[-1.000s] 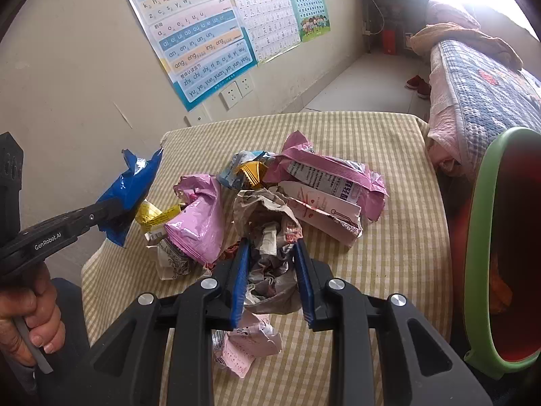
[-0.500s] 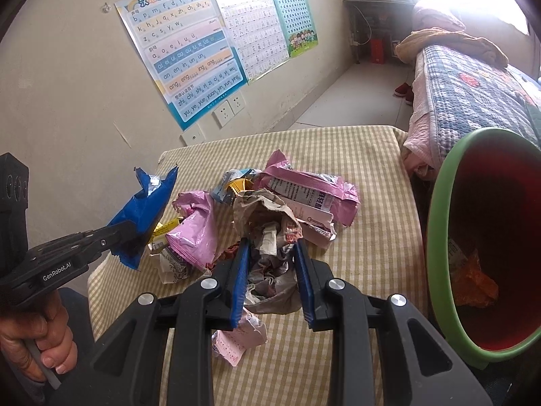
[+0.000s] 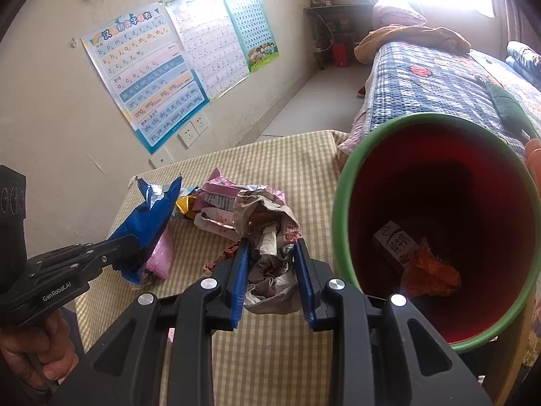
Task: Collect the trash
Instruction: 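Carry the crumpled paper and Oreo wrapper over the red bucket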
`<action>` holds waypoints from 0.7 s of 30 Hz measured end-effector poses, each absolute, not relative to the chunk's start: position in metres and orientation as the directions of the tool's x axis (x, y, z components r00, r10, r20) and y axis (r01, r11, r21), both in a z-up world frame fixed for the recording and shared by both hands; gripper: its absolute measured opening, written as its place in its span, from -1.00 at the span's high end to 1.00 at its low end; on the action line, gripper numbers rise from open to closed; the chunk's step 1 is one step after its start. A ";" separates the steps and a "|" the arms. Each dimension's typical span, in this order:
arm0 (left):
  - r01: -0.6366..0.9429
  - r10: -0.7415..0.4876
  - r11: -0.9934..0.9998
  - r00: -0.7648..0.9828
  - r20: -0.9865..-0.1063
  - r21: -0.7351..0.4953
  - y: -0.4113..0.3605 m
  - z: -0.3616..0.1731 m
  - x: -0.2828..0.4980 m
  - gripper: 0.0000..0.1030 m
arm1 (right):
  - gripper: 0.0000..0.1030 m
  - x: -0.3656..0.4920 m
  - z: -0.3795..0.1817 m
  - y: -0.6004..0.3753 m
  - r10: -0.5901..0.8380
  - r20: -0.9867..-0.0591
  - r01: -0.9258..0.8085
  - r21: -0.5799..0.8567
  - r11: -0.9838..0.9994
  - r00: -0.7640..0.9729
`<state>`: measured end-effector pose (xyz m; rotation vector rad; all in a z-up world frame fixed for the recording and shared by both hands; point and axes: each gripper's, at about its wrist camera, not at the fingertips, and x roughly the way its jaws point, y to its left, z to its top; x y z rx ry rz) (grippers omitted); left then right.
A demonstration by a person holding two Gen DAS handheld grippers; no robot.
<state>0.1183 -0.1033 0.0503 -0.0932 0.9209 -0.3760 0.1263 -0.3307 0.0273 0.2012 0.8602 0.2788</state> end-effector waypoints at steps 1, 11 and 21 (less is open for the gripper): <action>0.288 -0.363 0.927 0.542 -0.758 -0.239 -0.109 0.051 0.119 0.88 | 0.49 0.126 0.028 -0.336 0.314 -0.716 -0.150 0.285 0.947 0.623; 0.378 -0.430 0.890 0.513 -0.743 -0.254 -0.158 0.058 0.122 0.88 | 0.49 0.123 0.035 -0.389 0.231 -0.705 -0.050 0.268 0.962 0.670; 0.454 -0.517 0.837 0.467 -0.718 -0.307 -0.200 0.065 0.130 0.88 | 0.49 0.120 0.037 -0.438 0.122 -0.700 0.052 0.222 0.974 0.704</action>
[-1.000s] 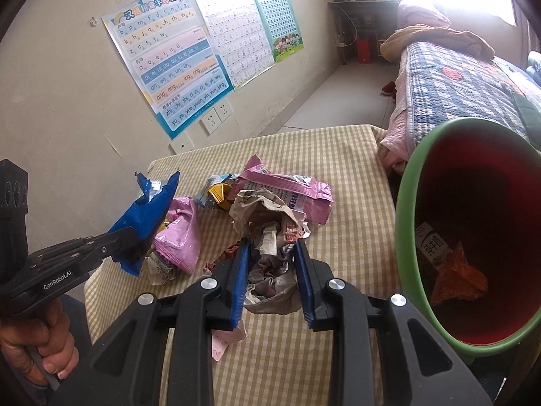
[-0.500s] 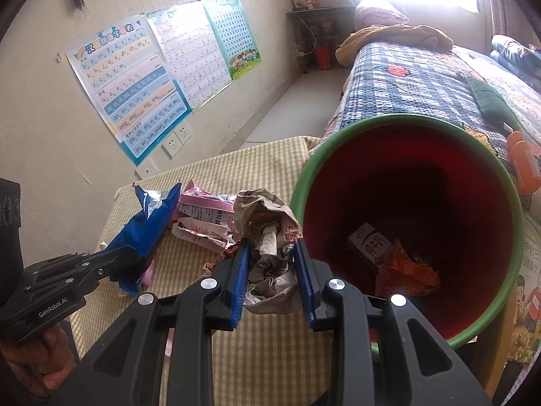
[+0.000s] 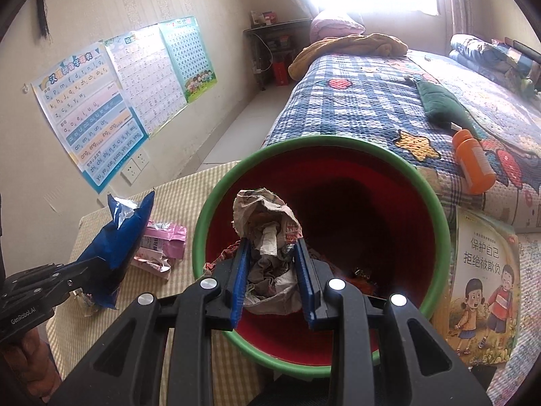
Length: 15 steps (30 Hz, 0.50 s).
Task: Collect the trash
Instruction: 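Carry the crumpled paper and Oreo wrapper over the red bucket, then open both grippers to drop the paper and Oreo wrapper into the bucket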
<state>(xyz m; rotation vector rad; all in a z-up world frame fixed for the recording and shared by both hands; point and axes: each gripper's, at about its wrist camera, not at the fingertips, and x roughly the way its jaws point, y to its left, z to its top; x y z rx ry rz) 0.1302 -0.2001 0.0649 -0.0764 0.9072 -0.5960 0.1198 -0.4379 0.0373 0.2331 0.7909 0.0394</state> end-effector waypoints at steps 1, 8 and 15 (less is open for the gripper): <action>0.463 -0.523 0.830 0.459 -0.718 -0.309 -0.206 0.064 0.131 0.88 | 0.48 0.120 0.037 -0.442 0.113 -0.700 0.059 0.217 0.974 0.705; 0.519 -0.569 0.787 0.404 -0.716 -0.333 -0.241 0.062 0.136 0.88 | 0.48 0.119 0.034 -0.465 0.063 -0.700 0.107 0.197 0.974 0.711; 0.557 -0.590 0.758 0.365 -0.720 -0.339 -0.268 0.059 0.137 0.88 | 0.47 0.118 0.033 -0.481 0.043 -0.700 0.134 0.195 0.972 0.713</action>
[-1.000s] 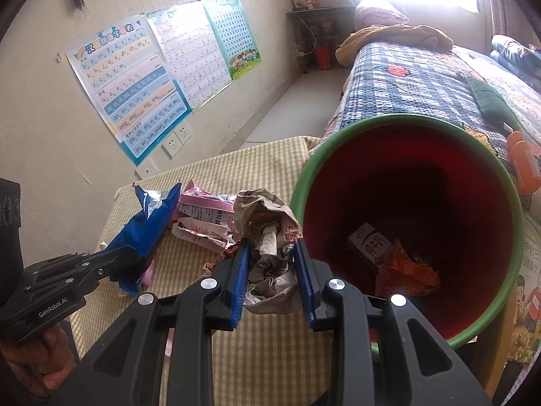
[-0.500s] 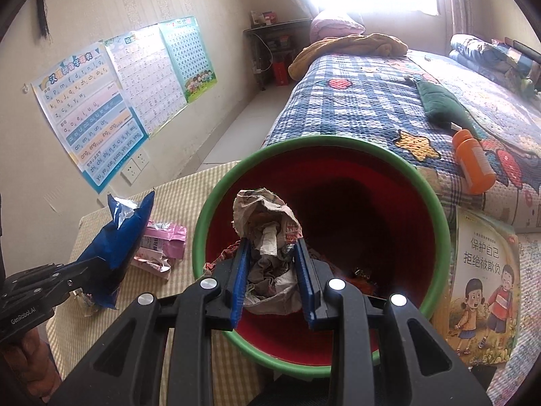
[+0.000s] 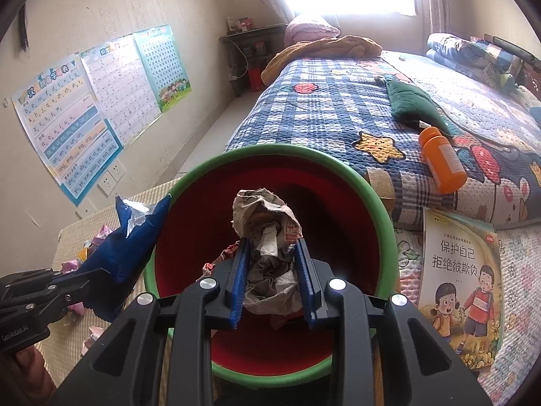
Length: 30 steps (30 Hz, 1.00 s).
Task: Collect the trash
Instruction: 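Open both grippers to drop the paper and Oreo wrapper into the bucket, then move both grippers back toward the trash on the table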
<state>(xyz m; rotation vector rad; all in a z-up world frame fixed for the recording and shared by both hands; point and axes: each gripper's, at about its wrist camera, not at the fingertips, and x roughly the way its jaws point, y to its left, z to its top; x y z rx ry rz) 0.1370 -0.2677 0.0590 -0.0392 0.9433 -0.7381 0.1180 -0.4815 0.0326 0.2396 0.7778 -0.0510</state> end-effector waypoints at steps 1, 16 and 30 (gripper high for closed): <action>0.561 -0.592 0.755 0.360 -0.721 -0.339 -0.270 0.058 0.137 0.88 | 0.47 0.118 0.032 -0.483 0.042 -0.702 0.136 0.195 0.971 0.711; 0.512 -0.552 0.793 0.377 -0.744 -0.329 -0.268 0.048 0.143 -0.59 | -0.33 0.113 0.025 -0.498 0.021 -0.707 0.191 0.220 0.957 0.707; 0.413 -0.476 0.862 0.459 -0.750 -0.295 -0.211 0.052 0.136 -0.89 | -0.86 0.110 0.032 -0.469 0.009 -0.708 0.177 0.189 0.966 0.706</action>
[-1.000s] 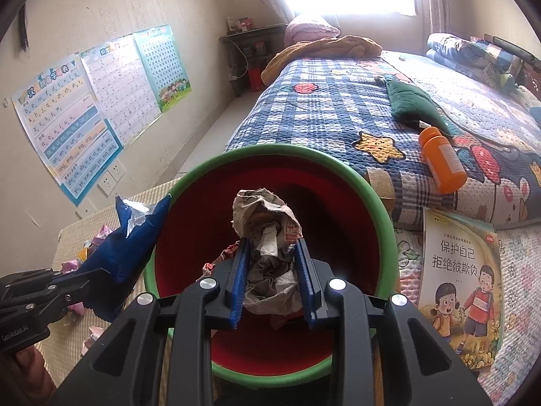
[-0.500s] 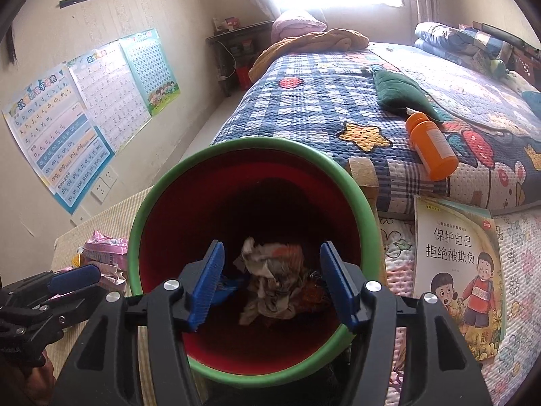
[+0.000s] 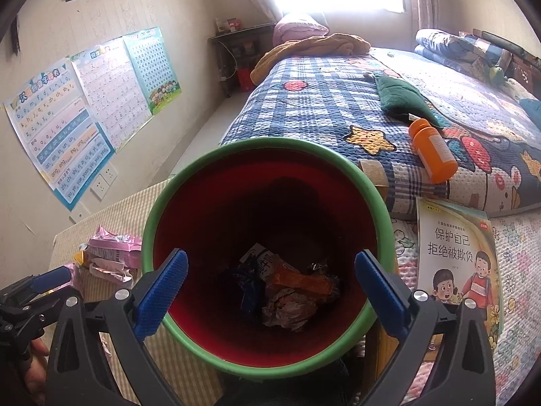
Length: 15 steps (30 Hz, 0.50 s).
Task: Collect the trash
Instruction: 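Move both grippers back toward the trash on the table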
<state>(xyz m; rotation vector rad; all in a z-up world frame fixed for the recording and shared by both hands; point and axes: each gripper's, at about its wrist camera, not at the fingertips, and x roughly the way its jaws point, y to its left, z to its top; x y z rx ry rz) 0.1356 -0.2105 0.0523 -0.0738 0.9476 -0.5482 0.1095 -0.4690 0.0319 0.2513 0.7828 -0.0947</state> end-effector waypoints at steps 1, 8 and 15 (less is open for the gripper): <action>0.405 -0.474 0.865 0.464 -0.748 -0.296 -0.205 0.053 0.135 -0.89 | -0.86 0.110 0.033 -0.464 0.014 -0.707 0.169 0.188 0.968 0.707; 0.332 -0.436 0.895 0.501 -0.747 -0.300 -0.161 0.054 0.127 -0.89 | -0.86 0.114 0.037 -0.425 0.070 -0.708 0.084 0.179 0.980 0.702; 0.241 -0.374 0.927 0.532 -0.759 -0.288 -0.108 0.049 0.116 -0.89 | -0.86 0.119 0.039 -0.383 0.119 -0.709 0.004 0.170 0.985 0.695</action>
